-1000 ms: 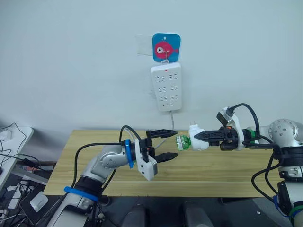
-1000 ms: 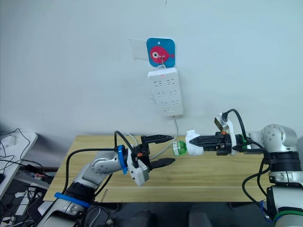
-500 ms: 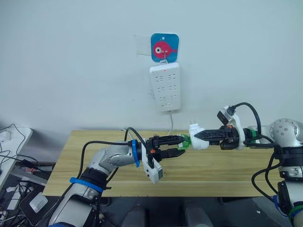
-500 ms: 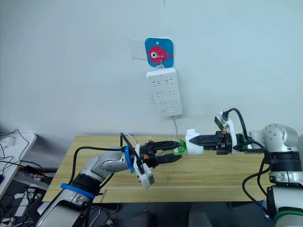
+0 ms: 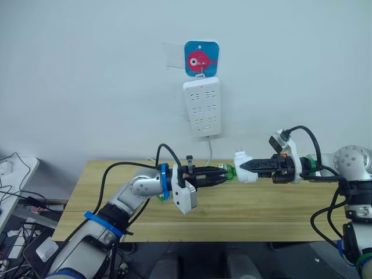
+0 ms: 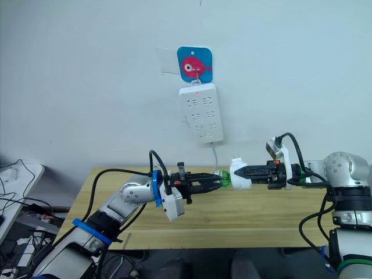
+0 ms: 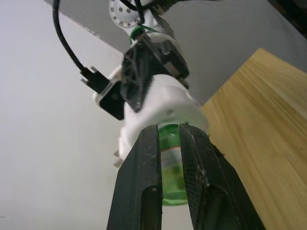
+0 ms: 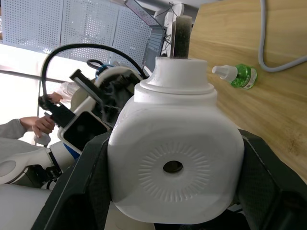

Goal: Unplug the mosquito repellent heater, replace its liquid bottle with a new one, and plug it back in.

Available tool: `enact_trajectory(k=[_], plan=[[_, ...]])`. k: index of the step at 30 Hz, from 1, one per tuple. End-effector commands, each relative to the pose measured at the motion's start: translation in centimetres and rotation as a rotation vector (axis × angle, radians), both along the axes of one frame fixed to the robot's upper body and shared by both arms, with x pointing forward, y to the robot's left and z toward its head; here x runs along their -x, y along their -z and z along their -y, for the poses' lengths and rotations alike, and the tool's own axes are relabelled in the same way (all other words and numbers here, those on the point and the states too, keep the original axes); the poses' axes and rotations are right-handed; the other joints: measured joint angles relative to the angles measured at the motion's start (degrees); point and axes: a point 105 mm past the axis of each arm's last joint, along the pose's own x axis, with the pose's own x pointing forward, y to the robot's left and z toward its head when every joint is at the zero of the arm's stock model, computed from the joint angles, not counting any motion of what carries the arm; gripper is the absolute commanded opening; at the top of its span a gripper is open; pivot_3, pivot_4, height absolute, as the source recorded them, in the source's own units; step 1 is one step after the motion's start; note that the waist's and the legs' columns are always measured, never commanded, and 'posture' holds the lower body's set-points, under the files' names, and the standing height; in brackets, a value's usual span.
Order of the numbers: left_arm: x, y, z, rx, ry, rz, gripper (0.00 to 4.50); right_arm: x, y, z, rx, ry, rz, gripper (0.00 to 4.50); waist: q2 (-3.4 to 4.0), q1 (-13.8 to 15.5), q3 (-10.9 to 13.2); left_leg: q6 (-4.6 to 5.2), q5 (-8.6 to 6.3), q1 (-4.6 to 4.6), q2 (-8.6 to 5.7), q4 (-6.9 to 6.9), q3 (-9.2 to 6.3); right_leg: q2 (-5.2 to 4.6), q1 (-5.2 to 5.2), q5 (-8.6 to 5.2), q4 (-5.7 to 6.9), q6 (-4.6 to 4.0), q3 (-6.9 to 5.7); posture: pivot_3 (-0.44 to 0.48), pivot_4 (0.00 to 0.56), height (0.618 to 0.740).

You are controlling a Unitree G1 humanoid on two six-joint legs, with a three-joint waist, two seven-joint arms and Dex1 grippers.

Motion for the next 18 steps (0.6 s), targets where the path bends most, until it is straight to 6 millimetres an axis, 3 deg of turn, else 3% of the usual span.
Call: enact_trajectory(k=[1,4,14,18], plan=[[0.1,-0.6,-0.6,0.016,-0.005,0.064,0.83,0.3,-1.5,-0.5,-0.043,-0.046,0.048,3.0,0.0,-0.2,0.0,0.0,0.0,0.0,0.0,0.0,0.0,0.02,0.0,0.0,0.0,0.0,0.0,-0.089,0.127,0.74],[0.4,-0.6,-1.1,0.027,-0.012,0.121,1.49,0.4,-1.6,-0.4,-0.046,-0.043,0.048,3.0,0.0,-0.3,0.0,0.0,0.0,0.01,0.01,0.0,-0.02,0.04,0.0,0.0,0.01,0.0,-0.01,-0.092,0.129,0.74],[-0.4,0.9,-1.0,0.022,-0.088,0.217,4.43,0.6,-1.8,-0.4,-0.054,-0.054,0.046,3.0,0.0,-0.3,0.0,0.0,0.0,0.01,0.01,0.0,-0.02,0.04,0.0,0.0,0.02,0.0,-0.01,-0.094,0.135,0.74],[-0.9,0.9,-0.5,0.028,-0.111,0.258,4.47,0.7,-1.8,-0.5,-0.056,-0.061,0.045,3.0,0.0,-0.3,0.0,0.0,0.0,0.01,0.01,0.0,-0.02,0.04,0.0,0.0,0.02,0.0,-0.01,-0.095,0.135,0.74]])
